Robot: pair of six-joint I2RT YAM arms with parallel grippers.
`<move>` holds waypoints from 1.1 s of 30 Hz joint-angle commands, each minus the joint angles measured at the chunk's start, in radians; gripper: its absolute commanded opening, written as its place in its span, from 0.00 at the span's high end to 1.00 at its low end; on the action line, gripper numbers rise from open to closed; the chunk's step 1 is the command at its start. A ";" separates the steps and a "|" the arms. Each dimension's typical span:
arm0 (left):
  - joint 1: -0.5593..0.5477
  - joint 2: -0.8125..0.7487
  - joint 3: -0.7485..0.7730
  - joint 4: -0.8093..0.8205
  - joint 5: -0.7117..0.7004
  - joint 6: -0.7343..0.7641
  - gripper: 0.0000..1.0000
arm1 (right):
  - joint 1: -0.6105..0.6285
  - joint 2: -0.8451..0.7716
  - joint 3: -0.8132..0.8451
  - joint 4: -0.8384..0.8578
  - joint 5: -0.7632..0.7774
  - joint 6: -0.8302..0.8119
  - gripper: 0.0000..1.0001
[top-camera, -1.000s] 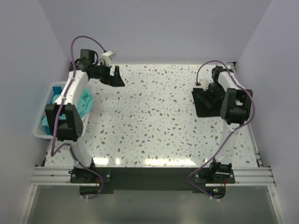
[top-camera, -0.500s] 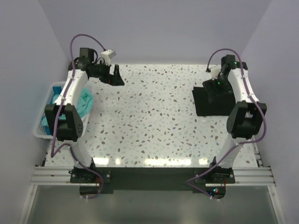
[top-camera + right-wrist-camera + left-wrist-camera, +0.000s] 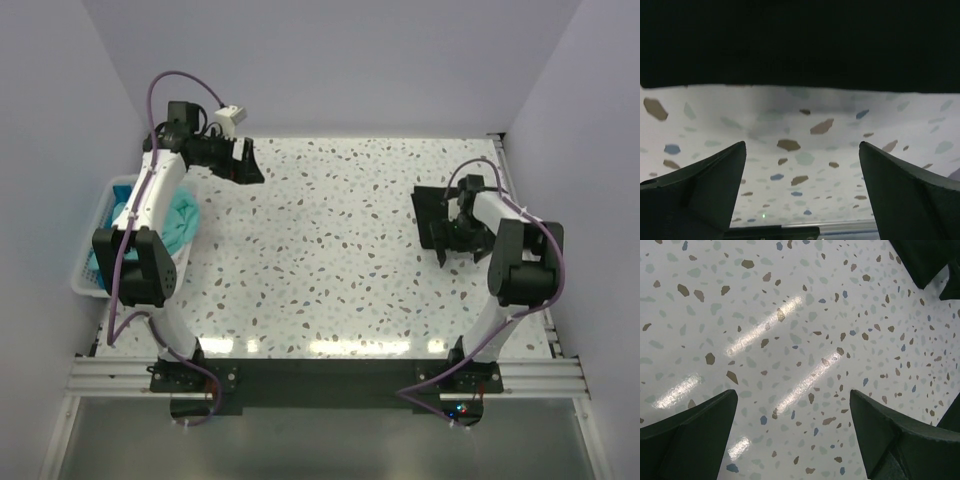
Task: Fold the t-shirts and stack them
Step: Neatly place the folded tshirt to the corner
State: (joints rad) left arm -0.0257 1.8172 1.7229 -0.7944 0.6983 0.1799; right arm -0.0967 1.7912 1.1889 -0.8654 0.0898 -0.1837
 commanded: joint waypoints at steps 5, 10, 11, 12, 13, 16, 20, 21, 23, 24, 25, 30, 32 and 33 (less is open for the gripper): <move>0.006 -0.050 0.000 0.006 -0.016 0.021 0.00 | -0.003 0.157 0.078 0.195 0.013 0.047 0.01; 0.006 -0.056 0.004 0.003 -0.014 0.026 0.00 | -0.006 0.272 0.187 0.201 -0.018 0.062 0.02; 0.006 -0.056 0.003 0.001 -0.016 0.033 0.00 | -0.005 0.289 0.208 0.197 -0.024 0.066 0.01; 0.006 -0.055 0.003 -0.002 -0.023 0.036 0.00 | -0.005 0.303 0.230 0.192 -0.022 0.069 0.01; 0.006 -0.053 0.001 -0.008 -0.026 0.038 0.00 | -0.005 0.330 0.276 0.187 -0.021 0.073 0.02; 0.007 -0.049 -0.003 -0.012 -0.031 0.047 0.00 | -0.005 0.376 0.372 0.158 -0.006 0.076 0.01; 0.012 -0.039 -0.002 -0.012 -0.029 0.055 0.00 | -0.005 0.445 0.466 0.126 -0.005 0.066 0.01; 0.013 -0.035 0.000 -0.011 -0.026 0.055 0.00 | -0.005 0.456 0.486 0.118 -0.005 0.066 0.01; 0.015 -0.029 0.006 -0.012 -0.022 0.055 0.00 | -0.005 0.480 0.528 0.111 0.001 0.066 0.02; 0.017 -0.024 0.007 -0.014 -0.019 0.055 0.00 | -0.005 0.485 0.552 0.109 -0.001 0.067 0.02; 0.017 -0.019 0.009 -0.016 -0.019 0.056 0.00 | -0.005 0.494 0.566 0.106 -0.005 0.067 0.02; 0.021 -0.007 0.015 -0.017 -0.019 0.061 0.00 | -0.003 0.556 0.658 0.085 -0.009 0.079 0.02; 0.023 0.001 0.018 -0.022 -0.019 0.064 0.00 | -0.003 0.574 0.708 0.080 0.007 0.076 0.02; 0.024 0.004 0.023 -0.025 -0.017 0.066 0.00 | -0.003 0.588 0.738 0.080 0.010 0.070 0.01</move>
State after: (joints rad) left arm -0.0147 1.8145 1.7214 -0.7982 0.6689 0.2207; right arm -0.0978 2.2936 1.8847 -0.8272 0.0341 -0.1162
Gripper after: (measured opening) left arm 0.997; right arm 0.984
